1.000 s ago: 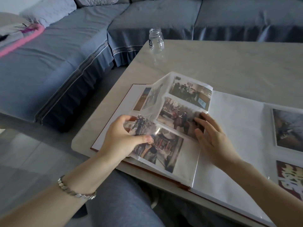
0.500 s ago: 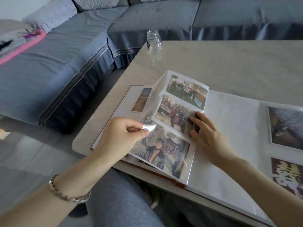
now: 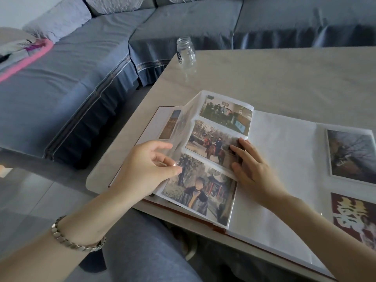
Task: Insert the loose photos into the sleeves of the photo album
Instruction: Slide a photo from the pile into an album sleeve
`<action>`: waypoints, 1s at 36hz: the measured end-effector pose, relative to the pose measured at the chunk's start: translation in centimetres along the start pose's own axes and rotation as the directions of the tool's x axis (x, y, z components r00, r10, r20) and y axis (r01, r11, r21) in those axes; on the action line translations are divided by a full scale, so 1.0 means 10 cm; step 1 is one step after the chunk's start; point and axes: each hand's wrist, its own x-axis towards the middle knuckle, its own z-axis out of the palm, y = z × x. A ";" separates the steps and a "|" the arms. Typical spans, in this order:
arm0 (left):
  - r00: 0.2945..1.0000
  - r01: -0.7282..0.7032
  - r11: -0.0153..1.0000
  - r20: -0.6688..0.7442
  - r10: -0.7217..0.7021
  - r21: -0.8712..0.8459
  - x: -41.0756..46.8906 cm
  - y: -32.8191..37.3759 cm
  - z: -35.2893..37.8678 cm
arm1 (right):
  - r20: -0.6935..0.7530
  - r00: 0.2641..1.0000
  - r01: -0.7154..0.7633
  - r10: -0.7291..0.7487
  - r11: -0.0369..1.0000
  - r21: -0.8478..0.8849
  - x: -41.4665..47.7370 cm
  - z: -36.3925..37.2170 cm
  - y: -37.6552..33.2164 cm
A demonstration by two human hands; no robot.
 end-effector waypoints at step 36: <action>0.730 -0.664 0.552 0.598 0.331 0.504 -0.11 -0.34 0.81 | -0.067 0.993 0.089 -0.093 0.994 -0.059 0.00 0.06 0.07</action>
